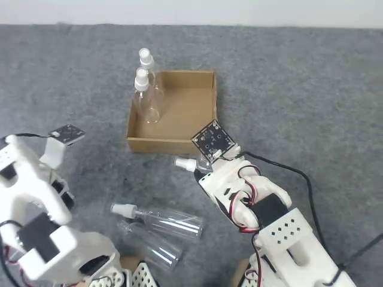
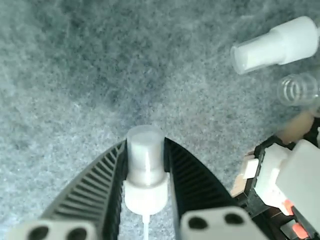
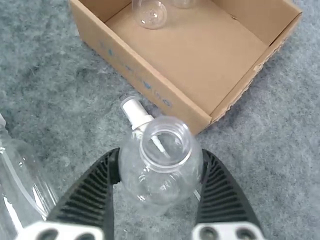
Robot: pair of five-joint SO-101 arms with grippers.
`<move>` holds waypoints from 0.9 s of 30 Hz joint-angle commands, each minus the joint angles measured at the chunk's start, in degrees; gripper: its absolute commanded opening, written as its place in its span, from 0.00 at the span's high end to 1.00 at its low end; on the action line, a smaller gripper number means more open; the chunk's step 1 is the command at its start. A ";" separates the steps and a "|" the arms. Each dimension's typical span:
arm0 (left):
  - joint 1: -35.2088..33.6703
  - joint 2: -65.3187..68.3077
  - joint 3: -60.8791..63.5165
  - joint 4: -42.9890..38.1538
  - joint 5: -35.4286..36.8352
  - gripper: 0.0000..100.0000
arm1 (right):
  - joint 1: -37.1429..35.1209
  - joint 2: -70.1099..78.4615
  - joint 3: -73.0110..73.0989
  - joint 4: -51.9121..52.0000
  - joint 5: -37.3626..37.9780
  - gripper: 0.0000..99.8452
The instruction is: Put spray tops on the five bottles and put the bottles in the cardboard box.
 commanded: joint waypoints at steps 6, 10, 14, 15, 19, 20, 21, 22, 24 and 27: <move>-1.41 -4.22 -2.07 1.05 0.44 0.99 | 0.48 -1.89 -0.18 -1.36 0.97 0.95; -1.41 -11.34 0.57 0.62 0.44 0.99 | 0.57 -1.89 -0.18 -1.36 0.97 0.95; -0.44 -17.85 3.91 0.62 0.44 0.99 | 0.66 -1.89 -0.18 -1.36 0.97 0.95; -0.09 -18.99 4.88 0.62 0.44 0.99 | 0.66 -1.89 -0.18 -1.36 0.97 0.95; 0.62 -23.21 8.13 -0.53 0.62 0.99 | 0.66 -1.89 -0.18 -1.36 0.97 0.95; 0.62 -24.00 8.84 -1.32 0.62 0.99 | 0.66 -1.89 -0.18 -1.36 0.97 0.95; 0.62 -24.79 9.54 -2.02 0.70 0.99 | 0.66 -1.89 -0.18 -1.36 0.97 0.95; 0.62 -25.49 10.15 -2.64 0.70 0.99 | 0.66 -1.89 -0.18 -1.36 0.97 0.95; 0.62 -26.90 11.56 -3.34 0.70 0.99 | 0.66 -1.89 -0.18 -1.36 1.05 0.95; 0.88 -28.84 13.05 -3.43 0.79 0.99 | 0.66 -1.89 -0.18 -1.36 1.14 0.95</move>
